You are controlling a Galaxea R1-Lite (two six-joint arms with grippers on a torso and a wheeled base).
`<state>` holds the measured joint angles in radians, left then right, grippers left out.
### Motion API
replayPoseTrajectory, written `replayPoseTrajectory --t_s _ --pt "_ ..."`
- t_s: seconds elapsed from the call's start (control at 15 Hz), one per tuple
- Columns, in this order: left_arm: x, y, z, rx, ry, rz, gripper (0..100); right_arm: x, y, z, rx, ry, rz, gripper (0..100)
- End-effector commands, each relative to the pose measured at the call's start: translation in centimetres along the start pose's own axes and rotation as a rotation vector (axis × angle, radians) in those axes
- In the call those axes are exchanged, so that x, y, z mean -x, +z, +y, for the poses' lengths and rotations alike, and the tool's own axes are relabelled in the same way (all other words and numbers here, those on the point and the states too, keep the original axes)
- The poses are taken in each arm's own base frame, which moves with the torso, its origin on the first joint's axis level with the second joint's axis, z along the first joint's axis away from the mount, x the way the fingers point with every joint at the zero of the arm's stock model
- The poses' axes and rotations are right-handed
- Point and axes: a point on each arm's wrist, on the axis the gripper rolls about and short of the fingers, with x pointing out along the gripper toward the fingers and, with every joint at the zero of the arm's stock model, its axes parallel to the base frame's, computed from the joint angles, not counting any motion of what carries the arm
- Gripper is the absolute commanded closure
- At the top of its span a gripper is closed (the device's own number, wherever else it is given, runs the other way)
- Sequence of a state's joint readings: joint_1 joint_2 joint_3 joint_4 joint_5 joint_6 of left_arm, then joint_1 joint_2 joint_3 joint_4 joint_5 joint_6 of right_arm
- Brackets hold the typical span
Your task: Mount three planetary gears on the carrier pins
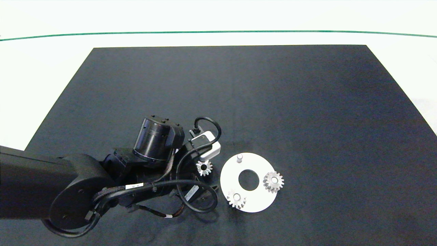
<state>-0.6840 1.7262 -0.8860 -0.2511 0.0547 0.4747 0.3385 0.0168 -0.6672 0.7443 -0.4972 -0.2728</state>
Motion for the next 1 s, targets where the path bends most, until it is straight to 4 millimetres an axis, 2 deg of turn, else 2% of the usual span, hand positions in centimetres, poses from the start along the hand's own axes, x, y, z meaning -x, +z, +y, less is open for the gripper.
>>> replayPoseTrajectory --t_s 0.07,1.0 --pt "-0.23 -0.17 0.1 -0.001 -0.001 0.005 10 -0.02 -0.01 0.0 0.004 -0.001 0.004 0" --pt "-0.19 -0.25 0.42 0.004 0.007 0.004 37 0.01 -0.04 0.01 0.004 -0.003 0.005 0"
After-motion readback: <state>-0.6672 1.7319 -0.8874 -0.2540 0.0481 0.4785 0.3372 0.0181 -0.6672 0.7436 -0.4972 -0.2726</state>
